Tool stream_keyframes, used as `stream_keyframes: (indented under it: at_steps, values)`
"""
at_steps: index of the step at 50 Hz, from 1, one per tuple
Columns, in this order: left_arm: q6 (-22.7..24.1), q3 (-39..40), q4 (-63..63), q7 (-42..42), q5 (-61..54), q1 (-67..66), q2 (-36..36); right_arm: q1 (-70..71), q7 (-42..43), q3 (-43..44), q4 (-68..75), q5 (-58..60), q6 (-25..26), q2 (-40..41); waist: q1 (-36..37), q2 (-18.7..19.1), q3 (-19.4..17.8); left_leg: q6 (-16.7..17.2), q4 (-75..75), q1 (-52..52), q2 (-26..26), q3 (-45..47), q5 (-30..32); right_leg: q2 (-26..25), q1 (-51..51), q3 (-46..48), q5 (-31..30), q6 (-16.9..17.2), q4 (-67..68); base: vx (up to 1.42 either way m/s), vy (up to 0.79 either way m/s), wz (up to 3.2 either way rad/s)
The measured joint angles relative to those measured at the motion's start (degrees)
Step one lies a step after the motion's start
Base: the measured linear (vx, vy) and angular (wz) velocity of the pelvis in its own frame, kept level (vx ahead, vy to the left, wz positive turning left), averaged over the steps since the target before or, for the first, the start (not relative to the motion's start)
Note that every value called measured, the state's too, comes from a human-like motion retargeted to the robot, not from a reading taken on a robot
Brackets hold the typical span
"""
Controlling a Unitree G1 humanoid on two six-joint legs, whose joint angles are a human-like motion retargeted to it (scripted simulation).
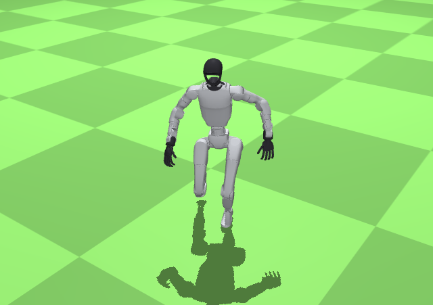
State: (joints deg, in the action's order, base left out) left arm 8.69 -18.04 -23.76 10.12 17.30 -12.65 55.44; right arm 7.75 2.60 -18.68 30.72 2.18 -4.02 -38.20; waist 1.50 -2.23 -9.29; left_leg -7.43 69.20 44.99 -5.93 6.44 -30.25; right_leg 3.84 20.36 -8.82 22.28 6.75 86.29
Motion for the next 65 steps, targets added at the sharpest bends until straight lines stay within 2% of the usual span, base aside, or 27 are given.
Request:
stream_keyframes:
  at_steps: [3,5,6,10,13,17,21,24,27,30,33,35,37,42,45,53,60,62,65]
  values:
    - [1.5,-1.4,15.2,2.9,-1.6,-2.7,5.1,7.2,-0.2,-3.9,-6.5,-6.0,-0.8,-0.5,1.5,2.0,2.6,2.0,-7.7,-9.1,0.3,-1.0,1.4,3.1,3.3,5.0,1.2,-2.8,-1.5,0.67,0.19,-0.58]
    - [2.4,-1.2,23.2,5.3,-3.3,-6.5,6.0,10.5,-2.0,-6.6,-10.2,-10.9,-1.5,0.1,1.9,2.8,4.7,5.4,-15.3,-16.5,-0.7,-2.9,5.7,4.3,3.5,8.4,2.5,-3.8,-8.3,0.69,0.18,-0.5]
    - [2.9,-0.7,25.9,6.2,-3.8,-8.7,5.7,11.5,-3.3,-7.8,-11.5,-13.3,-1.7,0.6,2.2,2.8,5.9,7.8,-19.1,-19.8,-0.9,-3.6,10.3,4.3,3.1,9.8,1.8,-3.7,-13.1,0.68,0.16,-0.45]
    - [4.7,0.6,30.9,9.9,-5.0,-17.0,2.9,14.0,-11.1,-12.8,-16.1,-20.4,-1.0,2.2,4.4,2.4,9.4,15.2,-29.6,-29.4,0.2,-4.9,26.6,1.8,0.3,13.8,-5.4,-1.5,-31.0,0.61,0.16,-0.43]
    - [4.8,1.0,29.8,11.9,-4.8,-22.0,-0.4,14.4,-18.8,-16.3,-19.6,-22.7,1.0,2.0,6.9,2.1,10.0,17.0,-30.4,-32.6,2.4,-5.7,29.0,-2.0,-2.6,14.3,-11.7,0.3,-39.0,0.49,0.16,-0.45]
    - [3.4,1.0,26.2,14.4,-3.6,-27.5,-4.8,14.0,-27.6,-20.0,-24.8,-23.8,3.7,0.4,9.6,1.4,9.6,16.1,-27.5,-35.1,5.4,-8.1,25.2,-6.4,-5.3,13.0,-15.6,0.8,-42.8,0.38,0.18,-0.35]
    - [1.6,0.6,21.6,17.3,-1.4,-32.3,-9.1,12.7,-33.1,-20.5,-29.4,-24.0,5.8,-1.3,11.4,0.5,8.6,14.1,-22.4,-36.4,7.1,-11.6,18.8,-9.8,-5.9,10.7,-13.9,-0.4,-40.2,0.26,0.22,-0.27]
    - [-0.3,1.3,17.8,19.1,0.7,-35.0,-12.5,11.6,-34.5,-18.2,-32.5,-23.4,6.4,-2.8,12.1,0.3,7.4,12.4,-17.1,-37.4,6.2,-16.0,11.0,-12.6,-5.1,8.2,-9.0,-1.9,-34.2,0.13,0.25,-0.2]
    - [-2.9,2.9,12.9,19.6,2.2,-36.5,-16.4,10.3,-32.8,-14.2,-35.3,-21.3,6.0,-4.6,12.8,0.9,5.8,10.3,-11.2,-39.1,3.7,-21.2,0.5,-15.4,-3.3,6.0,-1.4,-3.9,-25.2,0.04,0.26,-0.22]
    - [-5.7,4.9,5.4,18.4,3.0,-34.6,-20.1,8.6,-27.9,-8.5,-37.0,-17.8,5.0,-5.9,13.3,2.0,3.4,8.1,-6.2,-41.0,0.9,-25.2,-12.3,-17.4,-0.7,5.0,6.9,-6.0,-16.4,-0.04,0.25,-0.1]
    - [-7.1,4.8,-9.1,13.8,2.9,-25.8,-24.2,5.4,-21.3,-1.8,-34.7,-13.5,3.8,-5.1,13.7,1.9,-0.1,6.3,-4.5,-41.1,-2.2,-26.5,-19.3,-16.1,1.4,4.4,11.7,-6.8,-11.6,-0.11,0.23,0.2]
    - [-8.0,5.5,-17.4,10.4,1.9,-21.2,-26.8,2.9,-17.3,1.1,-30.7,-11.5,2.8,-3.6,12.7,0.8,-1.5,5.0,-5.4,-39.8,-4.4,-26.1,-19.8,-14.1,2.5,3.5,13.7,-6.6,-10.6,-0.15,0.23,0.43]
    - [-8.7,7.0,-23.5,7.6,-0.9,-17.3,-28.7,0.5,-14.4,3.1,-25.4,-10.5,2.1,-1.8,11.8,1.2,-2.0,4.7,-6.0,-38.4,-4.4,-26.0,-19.8,-13.8,3.0,3.4,14.2,-6.7,-12.7,-0.12,0.23,0.22]
    - [-9.0,10.8,-31.2,3.3,-10.4,-9.6,-30.9,-4.7,-9.9,7.3,-10.4,-11.3,1.0,2.1,9.8,4.3,-1.9,5.7,-10.8,-35.6,-0.4,-25.6,-16.8,-15.5,1.4,4.6,13.2,-6.6,-24.7,-0.11,0.21,-0.01]
    - [-8.6,13.0,-33.0,1.2,-16.0,-6.3,-31.4,-7.5,-8.2,10.0,-1.2,-12.9,0.7,3.9,8.5,5.6,-1.2,6.3,-14.9,-33.7,1.7,-24.9,-14.7,-15.8,-0.1,5.7,12.0,-6.0,-32.8,-0.1,0.18,-0.05]
    - [-6.8,18.7,-35.3,-5.1,-25.8,0.0,-31.9,-12.2,-4.5,16.4,21.3,-15.7,1.0,7.3,5.8,5.5,1.1,7.3,-24.4,-28.9,1.9,-23.0,-9.1,-12.9,-1.9,7.9,9.6,-4.7,-47.7,-0.09,0.11,-0.03]
    - [-5.7,22.9,-35.7,-8.8,-29.0,2.5,-32.9,-15.5,-3.7,18.7,31.9,-15.1,2.1,10.6,5.0,6.1,1.5,7.9,-22.6,-26.1,1.6,-21.5,-8.2,-12.0,-2.2,8.6,8.9,-4.4,-50.4,-0.05,0.03,-0.02]
    - [-5.4,23.9,-36.1,-9.6,-29.6,3.5,-32.9,-15.3,-4.1,18.6,33.7,-14.7,1.9,11.7,4.7,5.7,2.2,8.2,-24.8,-26.3,1.8,-21.3,-6.8,-11.8,-3.6,8.2,7.1,-4.4,-54.6,0.0,0.0,0.0]
    - [-5.0,24.6,-36.1,-10.4,-30.1,3.4,-33.6,-16.3,-4.2,18.2,34.4,-14.2,1.9,13.0,4.7,6.3,1.9,8.3,-21.3,-25.3,2.1,-20.4,-7.4,-12.2,-3.5,8.1,7.7,-4.4,-52.6,0.0,0.0,0.0]
